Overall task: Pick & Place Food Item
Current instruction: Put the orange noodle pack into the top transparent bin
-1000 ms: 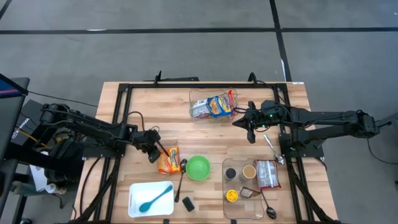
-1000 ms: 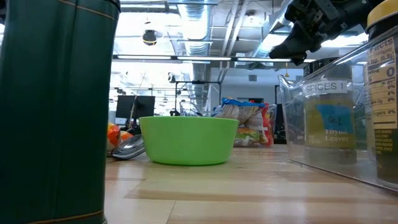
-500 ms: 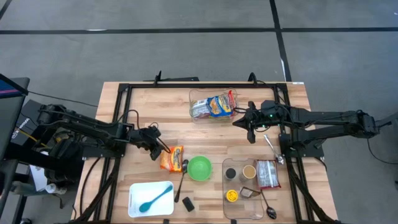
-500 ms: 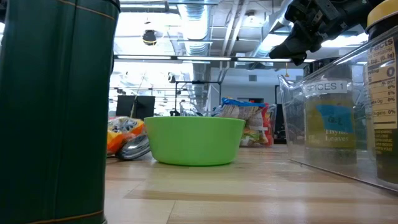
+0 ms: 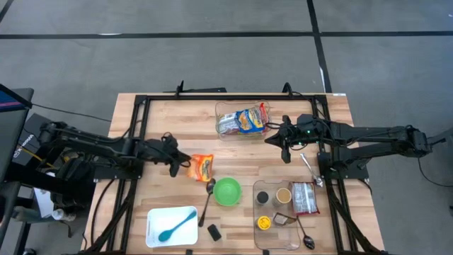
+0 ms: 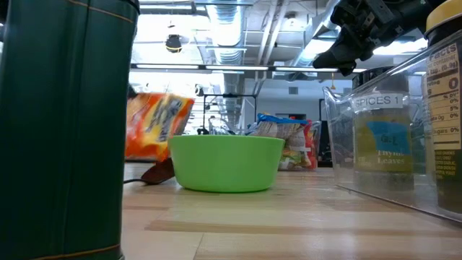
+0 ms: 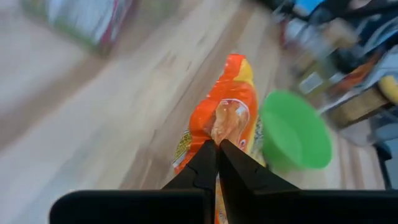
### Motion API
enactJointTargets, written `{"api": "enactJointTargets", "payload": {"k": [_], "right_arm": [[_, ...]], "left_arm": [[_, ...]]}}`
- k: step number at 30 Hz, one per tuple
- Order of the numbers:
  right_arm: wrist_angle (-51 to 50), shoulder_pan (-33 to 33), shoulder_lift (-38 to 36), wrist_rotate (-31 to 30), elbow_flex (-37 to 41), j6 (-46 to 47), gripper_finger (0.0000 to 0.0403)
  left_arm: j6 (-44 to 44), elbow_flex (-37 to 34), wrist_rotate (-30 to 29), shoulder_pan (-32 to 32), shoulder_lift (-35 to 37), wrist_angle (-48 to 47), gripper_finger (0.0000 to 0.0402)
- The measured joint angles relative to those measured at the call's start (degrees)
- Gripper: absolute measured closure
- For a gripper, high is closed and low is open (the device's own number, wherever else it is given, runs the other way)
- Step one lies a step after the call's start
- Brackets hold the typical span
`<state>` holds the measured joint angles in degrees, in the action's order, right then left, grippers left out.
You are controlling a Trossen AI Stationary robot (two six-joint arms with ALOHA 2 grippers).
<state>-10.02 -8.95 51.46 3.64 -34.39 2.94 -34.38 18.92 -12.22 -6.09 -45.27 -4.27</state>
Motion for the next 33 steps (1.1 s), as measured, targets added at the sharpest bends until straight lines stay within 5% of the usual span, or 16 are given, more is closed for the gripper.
{"api": "enactJointTargets", "payload": {"k": [17,24,33], "right_arm": [[-0.28,-0.01,0.01,0.00,0.00,-0.37,0.0403],[-0.26,-0.01,0.02,-0.02,0.00,-0.85,0.0403],[-0.24,-0.01,0.02,-0.02,0.00,-1.43,0.0403]], "left_arm": [[17.67,0.00,-12.94,0.00,0.67,18.86,0.0400],[17.86,0.00,-13.45,0.04,0.64,21.03,0.0398],[26.76,0.01,-13.47,4.24,-0.73,38.91,0.0398]]}}
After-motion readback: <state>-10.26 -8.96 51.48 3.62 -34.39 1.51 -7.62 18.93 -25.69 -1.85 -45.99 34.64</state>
